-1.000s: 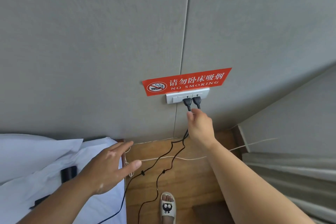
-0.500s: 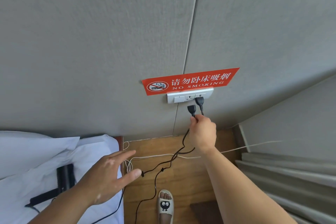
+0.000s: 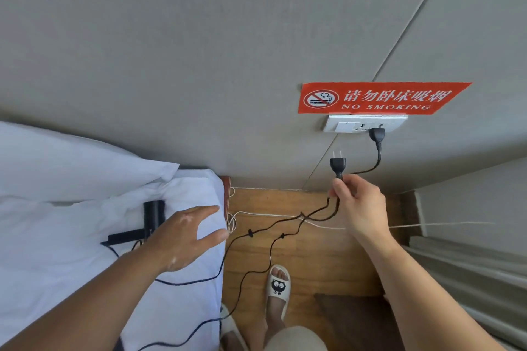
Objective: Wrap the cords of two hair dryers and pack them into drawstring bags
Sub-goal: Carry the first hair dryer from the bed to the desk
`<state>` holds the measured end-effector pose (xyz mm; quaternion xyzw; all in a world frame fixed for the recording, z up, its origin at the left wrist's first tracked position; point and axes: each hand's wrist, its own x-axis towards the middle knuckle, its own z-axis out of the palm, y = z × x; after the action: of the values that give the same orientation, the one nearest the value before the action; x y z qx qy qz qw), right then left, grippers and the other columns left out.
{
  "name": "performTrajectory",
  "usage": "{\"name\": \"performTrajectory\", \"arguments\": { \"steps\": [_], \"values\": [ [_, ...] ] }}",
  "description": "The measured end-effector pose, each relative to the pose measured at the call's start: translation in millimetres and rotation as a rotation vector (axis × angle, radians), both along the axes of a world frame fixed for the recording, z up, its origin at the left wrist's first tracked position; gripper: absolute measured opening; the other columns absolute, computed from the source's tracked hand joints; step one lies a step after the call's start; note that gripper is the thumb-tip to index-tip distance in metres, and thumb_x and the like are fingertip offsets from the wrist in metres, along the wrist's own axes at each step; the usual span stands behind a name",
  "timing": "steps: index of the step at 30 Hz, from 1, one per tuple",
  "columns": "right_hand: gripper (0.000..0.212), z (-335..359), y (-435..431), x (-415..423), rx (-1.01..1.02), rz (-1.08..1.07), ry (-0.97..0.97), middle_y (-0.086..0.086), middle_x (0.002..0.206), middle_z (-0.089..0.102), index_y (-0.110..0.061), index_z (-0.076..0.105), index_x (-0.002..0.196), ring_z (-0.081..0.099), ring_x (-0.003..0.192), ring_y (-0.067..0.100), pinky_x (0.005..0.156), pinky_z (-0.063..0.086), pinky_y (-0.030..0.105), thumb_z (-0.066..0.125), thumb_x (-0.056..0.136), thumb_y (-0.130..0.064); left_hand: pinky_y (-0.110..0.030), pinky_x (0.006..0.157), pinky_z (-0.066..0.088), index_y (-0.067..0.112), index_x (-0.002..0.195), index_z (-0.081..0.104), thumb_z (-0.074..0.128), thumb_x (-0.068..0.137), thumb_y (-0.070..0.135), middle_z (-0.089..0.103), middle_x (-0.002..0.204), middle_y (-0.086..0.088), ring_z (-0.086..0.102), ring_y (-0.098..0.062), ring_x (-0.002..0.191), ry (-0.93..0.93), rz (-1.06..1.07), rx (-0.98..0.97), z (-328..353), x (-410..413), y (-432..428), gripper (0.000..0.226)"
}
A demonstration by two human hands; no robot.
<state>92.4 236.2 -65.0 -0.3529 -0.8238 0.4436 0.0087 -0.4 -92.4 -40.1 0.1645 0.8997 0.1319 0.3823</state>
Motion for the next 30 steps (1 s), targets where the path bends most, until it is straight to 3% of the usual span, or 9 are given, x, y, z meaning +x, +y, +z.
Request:
{"name": "performTrajectory", "arguments": {
  "steps": [7,14,15,18,21,24,27,30],
  "values": [
    [0.016,8.4,-61.2,-0.3,-0.052,0.124,-0.029,-0.008,0.087,0.072,-0.019,0.07,0.096,0.066,0.086,0.009,0.07,0.048,0.026,0.058,0.099,-0.028,-0.033,0.121,0.033,0.031,0.155,0.037,0.048,0.083,0.079,0.038,0.162,0.008,0.037,-0.015,0.148,-0.013,0.221,-0.072,-31.6,-4.4,-113.4,0.088],
    [0.011,-3.4,-128.8,-9.3,-0.042,0.16,-0.021,-0.015,0.074,0.07,-0.026,0.066,0.089,0.064,0.083,0.004,0.065,0.045,0.024,0.06,0.098,-0.021,-0.036,0.118,0.035,0.023,0.158,0.03,0.053,0.094,0.064,0.035,0.163,0.002,0.036,-0.019,0.148,-0.016,0.28,-0.187,-113.7,-29.2,-226.9,0.08],
    [0.012,-8.0,-135.8,-11.5,-0.038,0.151,-0.01,-0.011,0.069,0.071,-0.025,0.066,0.088,0.064,0.083,0.004,0.063,0.045,0.024,0.06,0.098,-0.022,-0.036,0.118,0.036,0.021,0.158,0.029,0.053,0.096,0.06,0.036,0.162,0.0,0.036,-0.02,0.148,-0.01,0.266,-0.203,-129.0,-35.2,-236.8,0.078],
    [0.014,-30.9,-153.0,-11.5,-0.046,0.137,0.035,-0.017,0.082,0.074,-0.028,0.07,0.088,0.068,0.082,0.011,0.066,0.052,0.024,0.059,0.094,-0.034,-0.036,0.112,0.041,0.019,0.157,0.028,0.053,0.1,0.045,0.039,0.157,-0.003,0.041,-0.023,0.143,0.012,0.186,-0.24,-176.8,-52.3,-255.8,0.068],
    [0.031,-60.9,-164.7,-6.6,-0.087,0.13,0.074,-0.009,0.087,0.075,-0.035,0.072,0.097,0.072,0.087,0.013,0.08,0.057,0.033,0.058,0.089,-0.063,-0.038,0.112,0.04,0.017,0.157,0.027,0.054,0.101,0.034,0.038,0.157,-0.003,0.04,-0.025,0.142,0.036,0.104,-0.251,-220.7,-69.8,-264.6,0.065],
    [0.052,-90.1,-173.7,-1.4,-0.105,0.093,0.067,-0.003,0.091,0.075,-0.033,0.07,0.107,0.072,0.091,0.018,0.087,0.054,0.046,0.055,0.084,-0.077,-0.039,0.112,0.041,0.016,0.155,0.031,0.059,0.098,0.027,0.041,0.153,-0.005,0.042,-0.027,0.14,0.048,0.02,-0.283,-262.9,-83.4,-277.7,0.065],
    [0.051,-108.8,-185.8,2.6,-0.106,0.074,0.097,-0.003,0.092,0.075,-0.032,0.069,0.107,0.072,0.091,0.026,0.087,0.054,0.054,0.057,0.083,-0.076,-0.04,0.105,0.048,0.017,0.148,0.042,0.065,0.092,0.02,0.051,0.143,-0.005,0.052,-0.026,0.128,0.059,-0.048,-0.329,-293.9,-90.2,-292.1,0.06],
    [0.034,-111.2,-200.3,4.9,-0.115,0.099,0.076,-0.003,0.089,0.075,-0.031,0.071,0.102,0.072,0.085,0.025,0.078,0.057,0.048,0.061,0.09,-0.061,-0.039,0.096,0.05,0.023,0.137,0.052,0.065,0.09,0.026,0.058,0.128,0.0,0.058,-0.023,0.115,0.144,-0.142,-0.385,-312.5,-91.8,-299.0,0.049]
  ]
}}
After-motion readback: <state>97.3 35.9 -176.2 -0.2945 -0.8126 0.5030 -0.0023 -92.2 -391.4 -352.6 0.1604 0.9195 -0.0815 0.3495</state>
